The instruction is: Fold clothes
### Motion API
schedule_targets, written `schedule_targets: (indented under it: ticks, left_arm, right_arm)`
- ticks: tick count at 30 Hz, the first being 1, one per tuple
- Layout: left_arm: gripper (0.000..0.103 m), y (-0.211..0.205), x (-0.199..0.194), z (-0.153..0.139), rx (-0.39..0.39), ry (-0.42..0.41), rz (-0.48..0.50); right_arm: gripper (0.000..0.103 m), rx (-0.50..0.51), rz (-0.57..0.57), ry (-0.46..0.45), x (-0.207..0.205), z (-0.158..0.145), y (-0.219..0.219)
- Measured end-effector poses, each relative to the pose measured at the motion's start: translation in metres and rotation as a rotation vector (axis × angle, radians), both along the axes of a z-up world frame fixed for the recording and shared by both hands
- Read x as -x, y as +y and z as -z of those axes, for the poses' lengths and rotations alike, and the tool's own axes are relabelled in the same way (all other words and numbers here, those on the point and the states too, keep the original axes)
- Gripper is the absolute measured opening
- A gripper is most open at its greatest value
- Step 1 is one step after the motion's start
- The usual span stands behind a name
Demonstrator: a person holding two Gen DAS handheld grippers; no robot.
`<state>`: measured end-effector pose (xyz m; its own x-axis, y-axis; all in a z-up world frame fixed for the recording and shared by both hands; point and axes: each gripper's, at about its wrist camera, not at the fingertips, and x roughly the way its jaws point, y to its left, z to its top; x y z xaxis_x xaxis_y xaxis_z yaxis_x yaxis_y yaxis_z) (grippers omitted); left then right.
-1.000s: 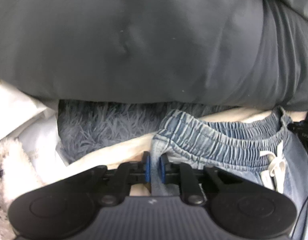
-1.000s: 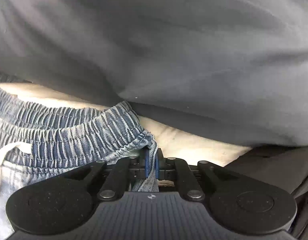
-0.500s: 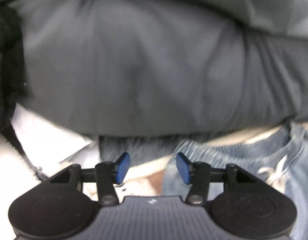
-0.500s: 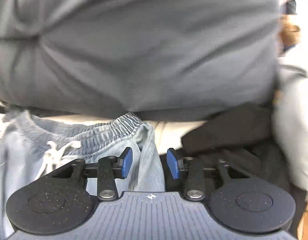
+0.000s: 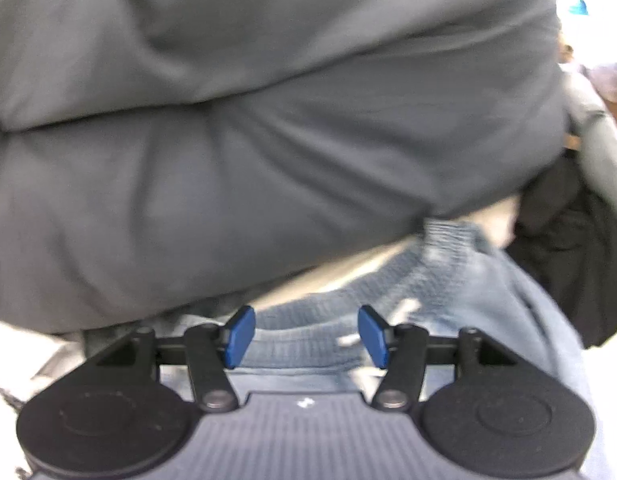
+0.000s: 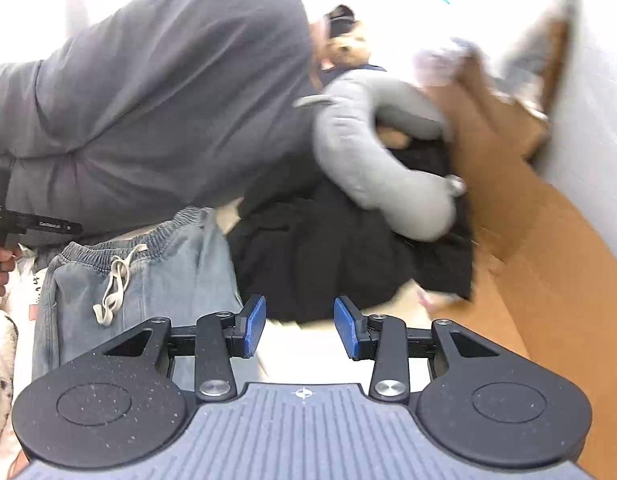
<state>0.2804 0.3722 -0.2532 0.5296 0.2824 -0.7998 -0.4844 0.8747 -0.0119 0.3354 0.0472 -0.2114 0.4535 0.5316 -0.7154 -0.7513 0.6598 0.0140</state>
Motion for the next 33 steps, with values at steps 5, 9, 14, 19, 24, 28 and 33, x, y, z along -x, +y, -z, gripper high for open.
schedule_targets:
  ticks: [5, 9, 14, 19, 24, 28, 33]
  left_arm:
    - [0.062, -0.025, -0.008, -0.006, 0.029, -0.013, 0.078]
    - [0.063, -0.052, -0.016, -0.007, 0.026, 0.012, 0.172]
    - [0.064, -0.082, -0.03, 0.011, 0.037, 0.08, 0.291]
    - [0.064, -0.111, -0.038, 0.022, 0.081, 0.12, 0.348]
    - [0.065, -0.143, -0.043, 0.031, 0.116, 0.116, 0.428]
    - [0.069, -0.154, -0.039, 0.041, 0.174, 0.11, 0.405]
    - [0.069, -0.162, -0.041, 0.055, 0.221, 0.129, 0.383]
  right_arm:
    - [0.045, 0.001, 0.112, -0.011, 0.036, -0.007, -0.069]
    - [0.045, 0.013, 0.195, -0.022, 0.071, -0.003, -0.121]
    - [0.045, 0.0, 0.313, 0.0, 0.113, 0.011, -0.177]
    - [0.045, 0.025, 0.423, 0.007, 0.155, 0.031, -0.216]
    - [0.045, 0.056, 0.467, 0.041, 0.192, 0.064, -0.228]
    - [0.045, 0.051, 0.46, 0.126, 0.207, 0.09, -0.227]
    - [0.045, 0.091, 0.426, 0.194, 0.23, 0.117, -0.216]
